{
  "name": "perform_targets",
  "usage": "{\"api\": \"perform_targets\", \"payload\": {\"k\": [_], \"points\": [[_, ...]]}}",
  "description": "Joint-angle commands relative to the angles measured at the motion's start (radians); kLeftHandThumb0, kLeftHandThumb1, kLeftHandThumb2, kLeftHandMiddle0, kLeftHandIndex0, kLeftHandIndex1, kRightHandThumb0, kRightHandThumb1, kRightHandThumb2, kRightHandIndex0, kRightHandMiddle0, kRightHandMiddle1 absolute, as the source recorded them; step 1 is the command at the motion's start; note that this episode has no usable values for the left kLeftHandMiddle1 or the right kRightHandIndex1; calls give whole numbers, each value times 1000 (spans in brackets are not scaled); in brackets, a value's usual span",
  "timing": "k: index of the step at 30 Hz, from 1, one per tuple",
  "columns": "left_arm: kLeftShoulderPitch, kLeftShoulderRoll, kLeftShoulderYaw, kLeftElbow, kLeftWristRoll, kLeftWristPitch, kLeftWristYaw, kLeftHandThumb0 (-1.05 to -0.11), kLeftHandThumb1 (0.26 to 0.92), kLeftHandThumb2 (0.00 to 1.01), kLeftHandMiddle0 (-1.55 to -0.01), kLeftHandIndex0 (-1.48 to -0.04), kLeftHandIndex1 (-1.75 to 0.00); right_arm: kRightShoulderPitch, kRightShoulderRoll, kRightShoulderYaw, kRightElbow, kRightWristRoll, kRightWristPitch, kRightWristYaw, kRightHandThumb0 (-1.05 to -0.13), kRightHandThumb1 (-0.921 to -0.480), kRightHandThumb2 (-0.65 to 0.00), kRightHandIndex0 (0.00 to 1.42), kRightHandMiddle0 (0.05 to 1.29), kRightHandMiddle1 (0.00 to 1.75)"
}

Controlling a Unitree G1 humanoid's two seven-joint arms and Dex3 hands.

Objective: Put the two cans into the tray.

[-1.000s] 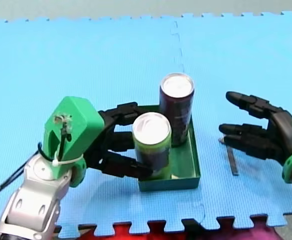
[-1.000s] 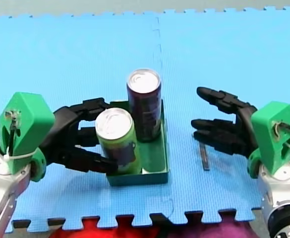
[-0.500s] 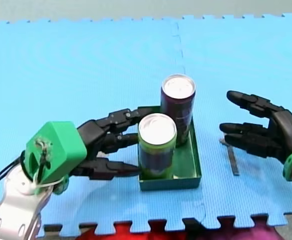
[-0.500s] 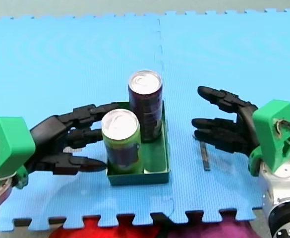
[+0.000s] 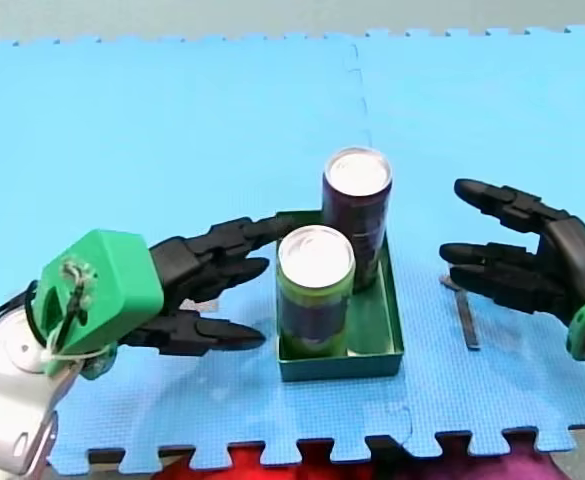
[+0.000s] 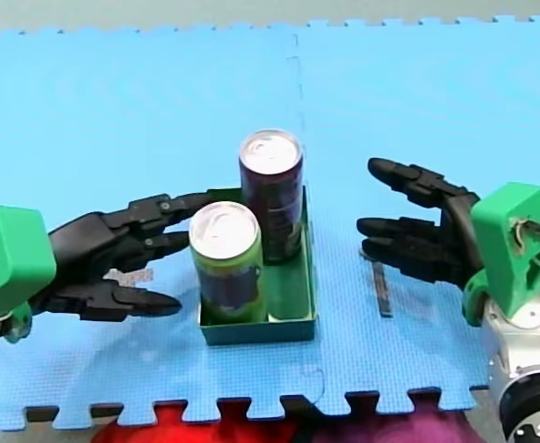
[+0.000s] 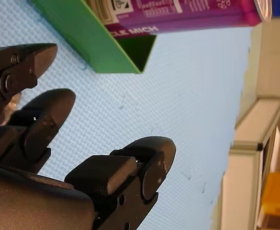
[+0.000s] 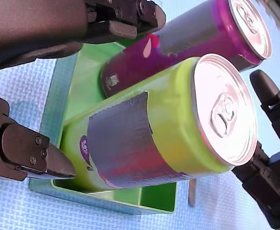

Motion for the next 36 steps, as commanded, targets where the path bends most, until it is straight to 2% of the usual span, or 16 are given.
{"api": "perform_targets", "payload": {"k": [1,4,7,10,14,16,20,22,24,25,27,29,32,36], "points": [[6,23,14,-33,-11,26,-6,-1048,909,21,-124,-91,0,-3,-4,-2,2,3,0,5,-627,-749,0,1000,664,0],[38,35,41,-66,-16,37,17,-1048,886,5,-106,-84,0,-1,-4,-4,2,7,-1,12,-630,-746,0,996,665,0],[68,35,71,-57,-4,0,71,-1048,871,0,-97,-82,0,0,-4,-7,3,10,-2,18,-632,-743,0,993,665,0],[93,35,101,-8,10,-73,127,-1048,856,0,-181,-88,-3,0,-5,-9,3,12,-4,21,-635,-740,0,991,666,1],[147,11,151,45,3,-190,207,-1048,848,1,-284,-125,-19,-1,-8,-12,5,14,-4,25,-640,-738,0,991,667,1],[159,4,159,61,23,-224,254,-1048,855,4,-312,-139,-22,-1,-10,-13,6,15,-3,29,-640,-736,0,990,668,1],[149,-4,162,126,66,-287,330,-1048,878,13,-367,-160,-25,-2,-14,-17,9,18,-2,41,-638,-732,0,988,669,1],[140,-20,172,171,61,-330,359,-1048,893,12,-450,-266,-46,-3,-15,-19,11,19,-1,46,-637,-730,0,988,670,1],[128,-48,189,230,42,-383,390,-1048,902,9,-513,-354,-50,-3,-17,-22,12,20,-1,50,-637,-729,0,988,671,1],[123,-68,201,265,32,-412,413,-1048,905,6,-600,-446,-51,-3,-17,-23,12,20,-1,52,-637,-728,0,988,672,2],[110,-102,221,341,17,-468,455,-1048,908,3,-674,-513,-46,-2,-18,-25,11,21,-3,56,-637,-727,0,989,673,2],[97,-125,234,409,6,-514,481,-1048,905,1,-704,-536,-44,-1,-19,-26,8,23,-6,62,-635,-726,0,991,674,2],[83,-139,253,483,-22,-567,474,-1048,886,0,-730,-556,-35,3,-21,-28,-4,27,-12,74,-634,-726,0,989,675,1],[76,-153,274,532,-56,-618,462,-1048,856,0,-744,-568,-27,10,-24,-30,-25,31,-14,85,-632,-725,0,979,673,0]]}}
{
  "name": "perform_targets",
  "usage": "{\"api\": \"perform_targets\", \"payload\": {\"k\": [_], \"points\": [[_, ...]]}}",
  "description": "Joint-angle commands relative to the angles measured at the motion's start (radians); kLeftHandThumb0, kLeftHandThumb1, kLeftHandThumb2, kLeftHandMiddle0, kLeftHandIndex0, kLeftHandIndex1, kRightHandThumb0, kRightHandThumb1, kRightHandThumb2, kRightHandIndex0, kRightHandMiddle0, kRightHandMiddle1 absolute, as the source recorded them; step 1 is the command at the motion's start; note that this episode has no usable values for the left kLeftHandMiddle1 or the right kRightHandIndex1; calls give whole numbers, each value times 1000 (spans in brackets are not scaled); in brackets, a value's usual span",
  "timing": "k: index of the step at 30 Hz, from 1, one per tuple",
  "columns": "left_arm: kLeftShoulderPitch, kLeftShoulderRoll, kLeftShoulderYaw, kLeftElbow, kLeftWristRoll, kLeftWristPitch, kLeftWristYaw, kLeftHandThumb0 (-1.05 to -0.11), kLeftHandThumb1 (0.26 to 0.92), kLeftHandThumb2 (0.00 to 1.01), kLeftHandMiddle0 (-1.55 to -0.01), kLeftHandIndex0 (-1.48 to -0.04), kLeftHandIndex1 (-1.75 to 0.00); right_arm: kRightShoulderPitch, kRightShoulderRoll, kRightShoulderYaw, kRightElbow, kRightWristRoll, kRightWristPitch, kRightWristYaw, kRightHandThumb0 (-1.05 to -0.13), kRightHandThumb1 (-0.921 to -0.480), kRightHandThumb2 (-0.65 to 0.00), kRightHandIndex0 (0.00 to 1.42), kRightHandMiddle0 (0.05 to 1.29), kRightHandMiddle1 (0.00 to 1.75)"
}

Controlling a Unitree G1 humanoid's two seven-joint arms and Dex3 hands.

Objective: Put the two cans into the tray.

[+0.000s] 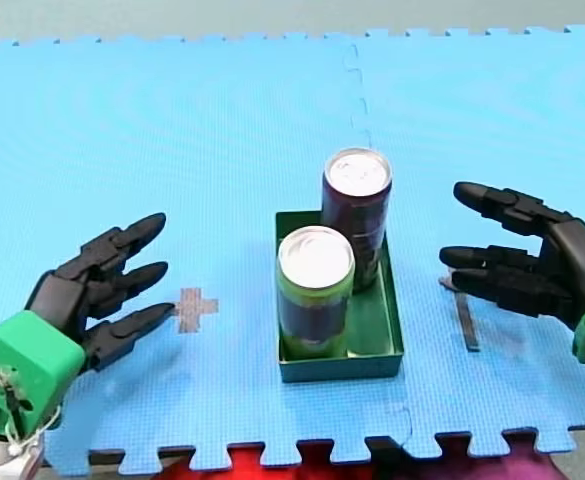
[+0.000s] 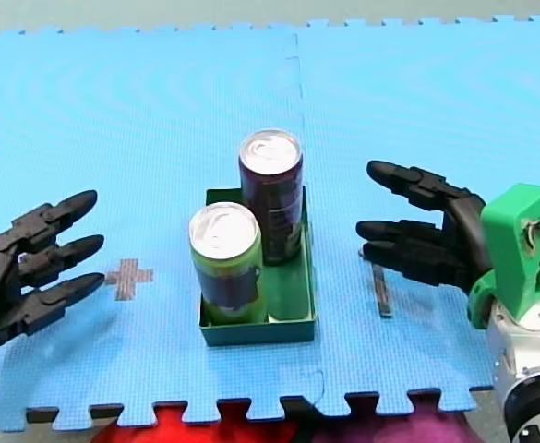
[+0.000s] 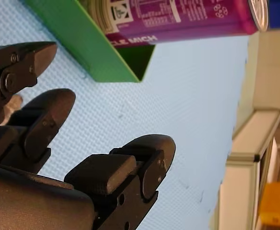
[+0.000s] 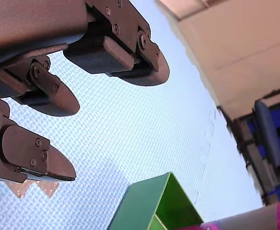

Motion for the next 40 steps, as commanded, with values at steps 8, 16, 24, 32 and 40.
{"api": "perform_targets", "payload": {"k": [8,16,24,32,40], "points": [[2,-15,44,86,-65,-111,-47,-1048,913,31,-763,-579,-16,12,-18,-3,-39,21,1,13,-617,-721,0,952,665,0],[45,-9,47,5,-80,-64,-81,-1048,921,62,-766,-579,-10,8,-23,0,-39,21,25,4,-608,-718,0,936,658,0],[53,-15,52,-28,-69,-34,-48,-1048,921,84,-769,-586,-10,1,-34,-3,-37,25,34,13,-606,-717,0,930,655,0],[60,-14,56,-42,-70,-31,-39,-1048,921,99,-773,-590,-8,-1,-39,-2,-45,25,41,16,-603,-717,0,920,655,0],[68,-23,57,-40,-55,-46,-11,-1048,921,109,-772,-591,-6,24,-42,5,-56,24,23,25,-611,-717,0,907,652,0]]}}
